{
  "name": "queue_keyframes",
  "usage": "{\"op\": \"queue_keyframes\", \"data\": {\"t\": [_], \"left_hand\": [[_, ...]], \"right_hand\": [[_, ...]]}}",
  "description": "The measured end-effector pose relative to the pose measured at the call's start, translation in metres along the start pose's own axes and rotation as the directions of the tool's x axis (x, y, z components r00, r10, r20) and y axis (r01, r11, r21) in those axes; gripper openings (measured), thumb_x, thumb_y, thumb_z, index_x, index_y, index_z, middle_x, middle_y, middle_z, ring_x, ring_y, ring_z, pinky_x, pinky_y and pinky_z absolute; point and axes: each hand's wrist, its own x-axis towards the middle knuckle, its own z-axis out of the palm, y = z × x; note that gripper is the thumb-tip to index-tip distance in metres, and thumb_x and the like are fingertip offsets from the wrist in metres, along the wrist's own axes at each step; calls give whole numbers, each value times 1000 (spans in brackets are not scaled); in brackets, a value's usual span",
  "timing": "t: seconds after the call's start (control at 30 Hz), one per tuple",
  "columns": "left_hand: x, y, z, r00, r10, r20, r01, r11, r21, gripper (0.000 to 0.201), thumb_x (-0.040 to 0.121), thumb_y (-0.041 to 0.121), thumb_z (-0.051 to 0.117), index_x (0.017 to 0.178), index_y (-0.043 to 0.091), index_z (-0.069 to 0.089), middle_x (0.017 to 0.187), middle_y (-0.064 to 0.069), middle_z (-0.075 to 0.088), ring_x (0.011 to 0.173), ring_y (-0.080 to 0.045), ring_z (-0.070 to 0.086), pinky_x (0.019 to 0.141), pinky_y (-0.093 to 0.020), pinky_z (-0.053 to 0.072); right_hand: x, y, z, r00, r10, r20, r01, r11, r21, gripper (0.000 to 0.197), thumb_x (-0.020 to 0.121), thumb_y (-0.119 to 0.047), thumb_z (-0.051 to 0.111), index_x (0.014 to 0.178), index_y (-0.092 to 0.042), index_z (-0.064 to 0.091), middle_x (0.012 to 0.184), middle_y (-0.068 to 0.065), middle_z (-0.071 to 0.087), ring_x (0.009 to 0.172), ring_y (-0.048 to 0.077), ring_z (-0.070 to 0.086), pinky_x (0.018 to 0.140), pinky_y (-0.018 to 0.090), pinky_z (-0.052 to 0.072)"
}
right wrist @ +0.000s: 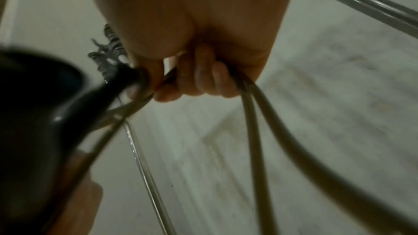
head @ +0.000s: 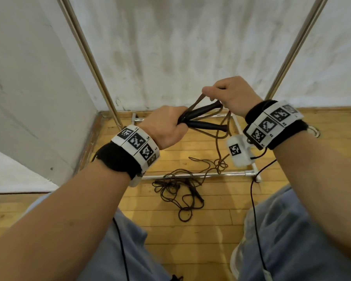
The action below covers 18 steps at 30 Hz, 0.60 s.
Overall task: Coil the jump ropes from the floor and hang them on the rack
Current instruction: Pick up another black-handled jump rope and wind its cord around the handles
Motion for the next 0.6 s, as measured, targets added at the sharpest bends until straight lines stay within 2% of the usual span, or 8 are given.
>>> {"op": "queue_keyframes", "data": {"t": [0.1,0.17,0.23,0.3,0.4,0.47,0.53,0.6], "left_hand": [[-7,9,-9,998,25,-54,-31,994,-110,12,78,22,44,83,17,53,61,7,51,53,-9,47,47,-19,30],[-7,11,-13,987,-18,-160,-12,983,-183,20,73,26,42,88,19,54,61,9,49,52,-6,44,45,-15,29],[-4,9,-17,959,-129,-254,47,952,-304,15,78,23,46,91,18,49,65,6,52,53,-7,45,44,-14,31],[2,5,-20,920,-240,-309,86,894,-440,17,83,15,51,96,19,41,71,3,56,48,-2,46,43,-13,35],[10,0,-26,891,-315,-327,110,848,-518,20,86,16,50,101,20,38,73,1,57,45,-2,43,44,-18,39],[15,-2,-28,883,-326,-338,112,845,-523,18,88,18,49,103,20,37,76,0,57,46,-1,44,45,-17,39],[19,-4,-29,871,-324,-369,109,861,-497,17,91,20,48,104,19,37,78,2,57,47,2,45,45,-12,36],[23,-6,-29,854,-322,-408,115,882,-457,17,92,21,48,105,18,37,81,1,59,53,0,48,45,-10,36]], "right_hand": [[2,3,6,994,45,101,-58,990,128,41,89,-39,60,65,-6,61,53,-2,43,53,14,37,56,22,33],[1,3,14,994,26,110,-55,960,275,20,91,-14,58,72,-10,63,69,11,53,63,21,46,61,29,39],[-2,0,25,996,-9,94,-24,940,341,12,91,-5,55,84,-9,64,67,6,58,55,12,51,52,22,43],[-4,-4,38,996,-21,82,-4,954,301,18,94,-14,52,81,-11,65,56,-6,54,45,3,43,45,18,36],[-6,-10,58,997,-62,55,56,992,114,35,99,-26,43,69,-19,60,59,-3,51,51,6,43,57,26,36],[-10,-16,68,997,-72,35,68,992,104,39,101,-27,36,66,-24,54,62,-3,50,56,10,44,60,29,37],[-13,-20,74,996,-83,21,79,987,137,40,101,-29,34,66,-22,52,60,-5,47,55,10,42,58,26,34],[-13,-23,76,995,-96,35,92,990,105,39,100,-33,37,71,-13,54,60,-6,46,53,9,42,53,21,34]]}}
